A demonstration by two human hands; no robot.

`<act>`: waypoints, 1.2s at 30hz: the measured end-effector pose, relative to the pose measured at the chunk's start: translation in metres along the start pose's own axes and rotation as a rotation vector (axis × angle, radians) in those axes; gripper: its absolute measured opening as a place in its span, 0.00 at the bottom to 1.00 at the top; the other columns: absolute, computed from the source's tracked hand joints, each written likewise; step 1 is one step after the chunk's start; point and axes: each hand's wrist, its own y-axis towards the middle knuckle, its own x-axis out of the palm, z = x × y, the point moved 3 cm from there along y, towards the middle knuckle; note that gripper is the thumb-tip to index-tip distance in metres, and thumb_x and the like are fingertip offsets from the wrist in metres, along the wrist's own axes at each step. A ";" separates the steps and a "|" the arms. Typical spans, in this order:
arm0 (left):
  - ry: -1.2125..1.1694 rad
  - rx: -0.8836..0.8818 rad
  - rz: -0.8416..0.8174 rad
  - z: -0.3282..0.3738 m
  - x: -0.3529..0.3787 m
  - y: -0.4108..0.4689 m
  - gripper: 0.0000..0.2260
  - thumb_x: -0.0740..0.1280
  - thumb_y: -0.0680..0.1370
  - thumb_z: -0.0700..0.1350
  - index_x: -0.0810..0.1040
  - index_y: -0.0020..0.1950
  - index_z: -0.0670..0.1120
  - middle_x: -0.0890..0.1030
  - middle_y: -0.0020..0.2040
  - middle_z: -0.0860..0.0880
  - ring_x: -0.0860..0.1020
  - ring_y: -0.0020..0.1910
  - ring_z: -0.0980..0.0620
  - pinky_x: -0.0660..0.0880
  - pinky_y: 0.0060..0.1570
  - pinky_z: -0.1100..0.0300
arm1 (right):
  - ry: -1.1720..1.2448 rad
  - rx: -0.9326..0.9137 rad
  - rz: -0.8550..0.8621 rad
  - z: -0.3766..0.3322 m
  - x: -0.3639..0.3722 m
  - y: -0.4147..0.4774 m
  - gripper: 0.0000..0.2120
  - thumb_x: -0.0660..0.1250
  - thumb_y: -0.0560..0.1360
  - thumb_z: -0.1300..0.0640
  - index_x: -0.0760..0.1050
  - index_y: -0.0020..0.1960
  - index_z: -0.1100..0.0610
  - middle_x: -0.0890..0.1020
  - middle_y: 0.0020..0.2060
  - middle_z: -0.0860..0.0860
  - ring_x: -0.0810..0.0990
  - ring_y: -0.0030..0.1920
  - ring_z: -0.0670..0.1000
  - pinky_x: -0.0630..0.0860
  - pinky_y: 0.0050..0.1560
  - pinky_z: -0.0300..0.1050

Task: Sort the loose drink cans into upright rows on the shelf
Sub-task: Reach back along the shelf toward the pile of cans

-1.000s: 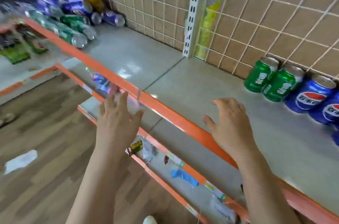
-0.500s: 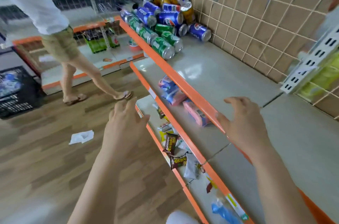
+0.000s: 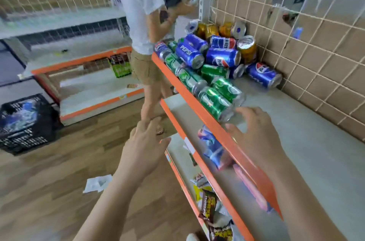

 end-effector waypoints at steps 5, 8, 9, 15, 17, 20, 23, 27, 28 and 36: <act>-0.048 -0.018 0.061 -0.021 -0.015 0.071 0.25 0.63 0.76 0.54 0.62 0.72 0.53 0.66 0.68 0.50 0.66 0.66 0.45 0.69 0.56 0.52 | -0.049 -0.038 -0.005 -0.030 0.025 0.069 0.19 0.70 0.72 0.52 0.75 0.60 0.56 0.76 0.57 0.55 0.71 0.60 0.58 0.68 0.61 0.53; -0.044 0.004 0.020 -0.026 -0.012 0.120 0.25 0.62 0.77 0.55 0.62 0.72 0.53 0.65 0.69 0.48 0.65 0.67 0.44 0.69 0.58 0.51 | -0.114 -0.038 -0.001 -0.040 0.040 0.105 0.20 0.70 0.71 0.51 0.75 0.60 0.56 0.76 0.57 0.55 0.72 0.59 0.59 0.69 0.61 0.56; -0.038 0.026 0.006 -0.026 -0.010 0.140 0.25 0.61 0.77 0.55 0.61 0.73 0.53 0.65 0.70 0.48 0.65 0.68 0.44 0.69 0.59 0.50 | -0.130 -0.027 0.008 -0.042 0.046 0.118 0.20 0.70 0.71 0.50 0.75 0.61 0.55 0.76 0.57 0.54 0.72 0.60 0.59 0.68 0.61 0.53; -0.064 0.312 -0.081 -0.012 -0.007 0.254 0.26 0.61 0.78 0.56 0.59 0.74 0.52 0.63 0.70 0.49 0.64 0.68 0.46 0.68 0.62 0.51 | -0.139 0.136 0.114 -0.047 0.065 0.180 0.21 0.69 0.73 0.51 0.73 0.64 0.56 0.74 0.59 0.55 0.69 0.61 0.57 0.65 0.59 0.49; -0.052 0.407 -0.100 -0.002 -0.011 0.291 0.26 0.62 0.78 0.55 0.60 0.74 0.51 0.63 0.71 0.48 0.63 0.69 0.46 0.65 0.64 0.52 | -0.164 0.211 0.139 -0.048 0.065 0.201 0.21 0.68 0.74 0.49 0.72 0.64 0.55 0.73 0.60 0.54 0.68 0.62 0.56 0.65 0.60 0.49; -0.049 0.544 -0.100 0.014 -0.018 0.332 0.28 0.64 0.77 0.54 0.60 0.74 0.51 0.64 0.71 0.47 0.62 0.70 0.46 0.62 0.66 0.54 | -0.211 0.286 0.202 -0.049 0.063 0.225 0.22 0.68 0.73 0.49 0.73 0.64 0.56 0.74 0.59 0.55 0.68 0.61 0.58 0.65 0.61 0.51; -0.084 0.713 -0.129 0.035 -0.016 0.352 0.29 0.68 0.75 0.52 0.62 0.74 0.50 0.64 0.70 0.46 0.61 0.71 0.46 0.61 0.69 0.53 | -0.222 0.378 0.268 -0.044 0.062 0.235 0.23 0.70 0.72 0.49 0.73 0.64 0.58 0.74 0.60 0.57 0.68 0.61 0.59 0.65 0.61 0.52; -0.091 0.936 -0.267 0.066 -0.001 0.353 0.31 0.69 0.74 0.52 0.62 0.74 0.51 0.63 0.71 0.49 0.61 0.70 0.49 0.58 0.65 0.61 | -0.215 0.483 0.304 -0.030 0.058 0.239 0.24 0.69 0.73 0.50 0.71 0.66 0.58 0.72 0.61 0.57 0.66 0.63 0.58 0.62 0.62 0.47; -0.065 0.994 -0.316 0.072 0.004 0.353 0.32 0.69 0.74 0.53 0.60 0.74 0.52 0.63 0.70 0.50 0.62 0.69 0.50 0.59 0.64 0.62 | -0.212 0.509 0.305 -0.025 0.057 0.239 0.24 0.69 0.73 0.50 0.71 0.66 0.57 0.72 0.61 0.57 0.66 0.63 0.58 0.62 0.61 0.47; 0.337 1.213 -0.315 0.092 0.035 0.356 0.37 0.70 0.69 0.57 0.57 0.74 0.56 0.62 0.72 0.53 0.57 0.71 0.48 0.44 0.71 0.54 | 0.086 0.712 0.282 0.010 0.053 0.255 0.27 0.68 0.74 0.49 0.65 0.68 0.57 0.73 0.62 0.54 0.71 0.63 0.55 0.66 0.58 0.46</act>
